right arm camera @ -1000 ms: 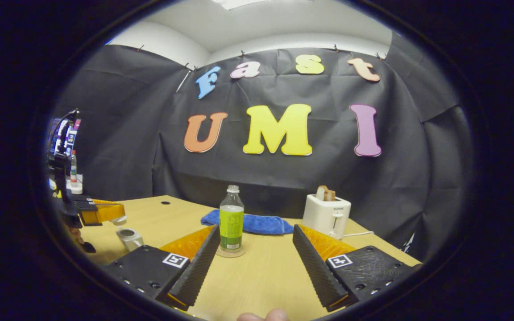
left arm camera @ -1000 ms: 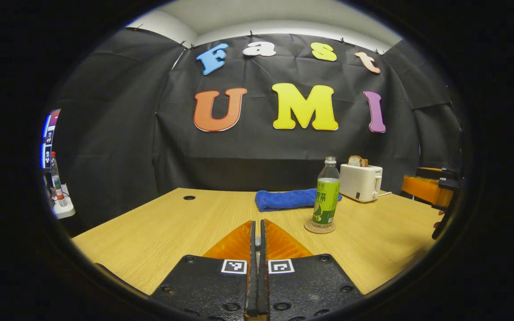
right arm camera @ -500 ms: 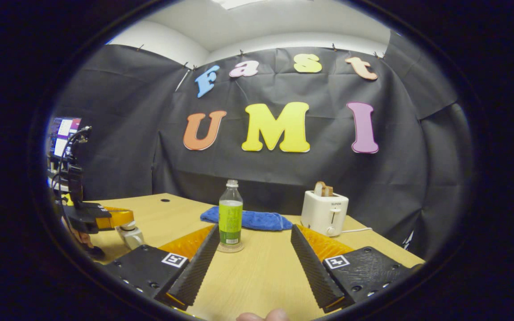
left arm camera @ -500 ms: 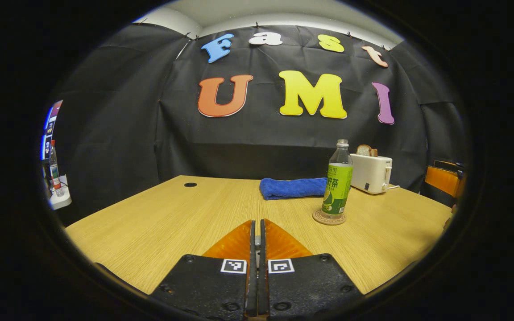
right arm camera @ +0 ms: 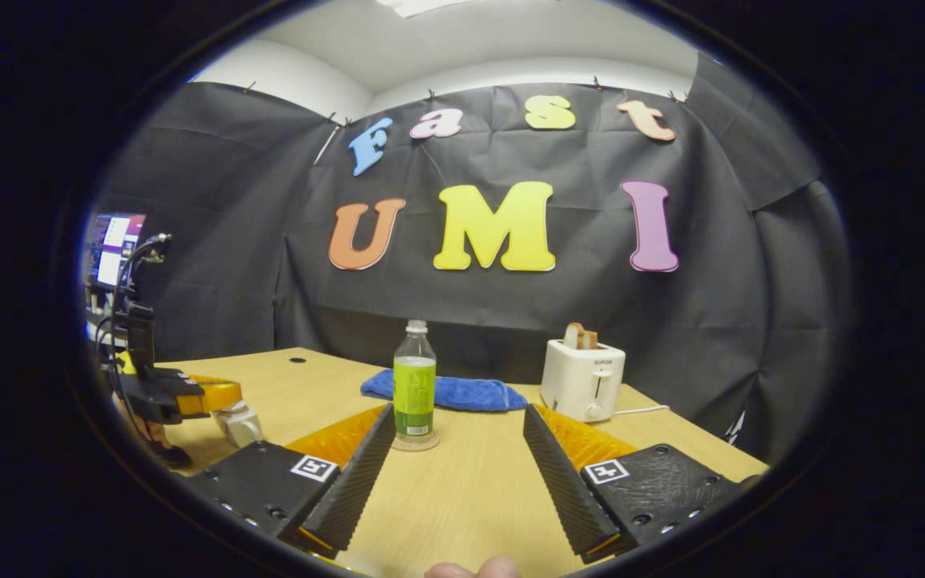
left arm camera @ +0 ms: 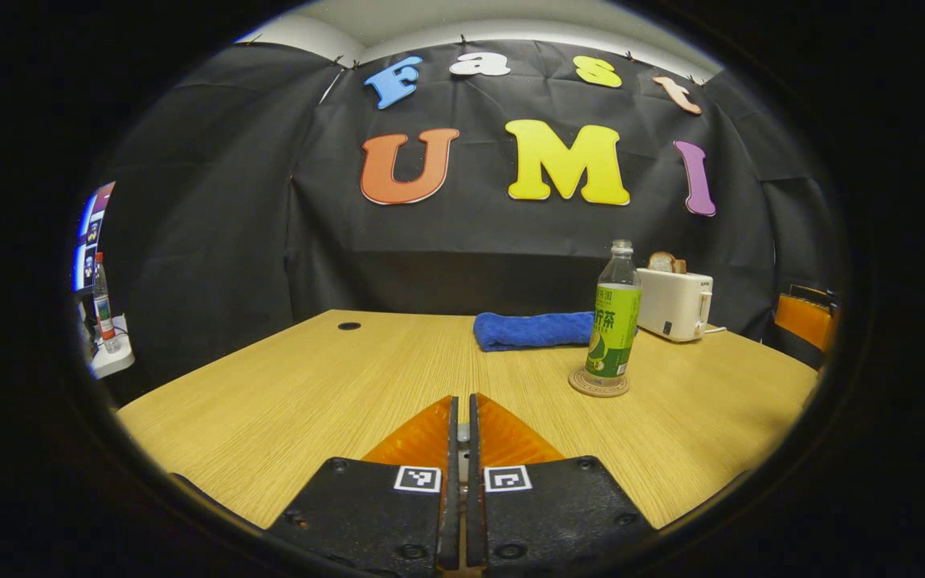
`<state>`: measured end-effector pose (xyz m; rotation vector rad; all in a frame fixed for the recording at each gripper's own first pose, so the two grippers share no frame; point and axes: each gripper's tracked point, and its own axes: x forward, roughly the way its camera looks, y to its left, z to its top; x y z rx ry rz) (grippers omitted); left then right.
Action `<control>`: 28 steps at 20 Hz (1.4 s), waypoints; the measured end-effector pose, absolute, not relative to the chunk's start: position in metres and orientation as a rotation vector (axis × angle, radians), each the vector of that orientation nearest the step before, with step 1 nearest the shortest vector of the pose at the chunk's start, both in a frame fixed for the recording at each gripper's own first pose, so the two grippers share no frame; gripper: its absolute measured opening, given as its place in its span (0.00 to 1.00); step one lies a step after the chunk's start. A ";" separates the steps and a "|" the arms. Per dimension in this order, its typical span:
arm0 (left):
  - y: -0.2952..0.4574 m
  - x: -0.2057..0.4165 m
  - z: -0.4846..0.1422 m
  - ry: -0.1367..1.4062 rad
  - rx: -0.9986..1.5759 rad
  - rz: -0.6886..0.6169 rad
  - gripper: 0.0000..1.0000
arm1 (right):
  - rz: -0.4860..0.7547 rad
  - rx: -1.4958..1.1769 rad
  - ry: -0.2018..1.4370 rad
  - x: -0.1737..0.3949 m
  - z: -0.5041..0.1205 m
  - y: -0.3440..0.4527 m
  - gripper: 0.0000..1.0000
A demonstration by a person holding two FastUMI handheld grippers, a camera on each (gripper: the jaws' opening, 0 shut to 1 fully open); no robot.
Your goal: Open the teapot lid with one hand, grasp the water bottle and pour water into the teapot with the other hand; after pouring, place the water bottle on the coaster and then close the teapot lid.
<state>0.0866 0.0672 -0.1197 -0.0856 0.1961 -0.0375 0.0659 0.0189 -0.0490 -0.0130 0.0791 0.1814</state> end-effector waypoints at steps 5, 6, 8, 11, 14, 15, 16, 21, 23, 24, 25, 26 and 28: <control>0.079 0.078 -0.101 0.173 -0.036 0.038 0.53 | 0.151 0.012 0.091 0.064 -0.053 0.008 0.95; 0.083 0.075 -0.091 0.153 -0.028 0.058 0.67 | 0.145 0.021 0.091 0.063 -0.053 0.006 0.98; 0.088 0.070 -0.075 0.123 -0.022 0.099 1.00 | 0.123 0.028 0.094 0.063 -0.053 0.001 0.98; 0.080 0.048 -0.040 0.073 -0.032 0.101 0.99 | 0.106 0.039 0.079 0.057 -0.041 -0.002 0.93; 0.062 0.027 -0.012 0.043 -0.029 0.073 0.99 | 0.076 0.038 0.056 0.046 -0.029 -0.005 0.98; 0.055 0.020 -0.005 0.038 -0.031 0.060 0.99 | 0.067 0.044 0.053 0.042 -0.025 -0.005 0.95; 0.050 0.014 0.001 0.025 -0.033 0.056 0.99 | 0.053 0.055 0.056 0.036 -0.025 -0.005 0.96; 0.039 -0.011 0.021 -0.040 -0.021 0.058 0.99 | 0.035 0.036 0.045 0.012 -0.013 -0.002 0.96; 0.037 -0.013 0.024 -0.042 -0.016 0.051 0.99 | 0.027 0.033 0.033 0.005 -0.007 -0.001 0.95; 0.038 -0.015 0.026 -0.047 -0.016 0.053 0.99 | 0.026 0.036 0.029 0.002 -0.006 0.001 0.95; 0.039 -0.017 0.028 -0.049 -0.020 0.051 0.99 | 0.029 0.036 0.031 0.000 -0.004 0.004 0.95; 0.036 -0.019 0.028 -0.047 -0.022 0.043 0.99 | 0.030 0.029 0.032 0.000 -0.004 0.006 0.95; 0.037 -0.020 0.032 -0.054 -0.027 0.043 0.99 | 0.022 0.025 0.031 -0.001 -0.001 0.006 0.95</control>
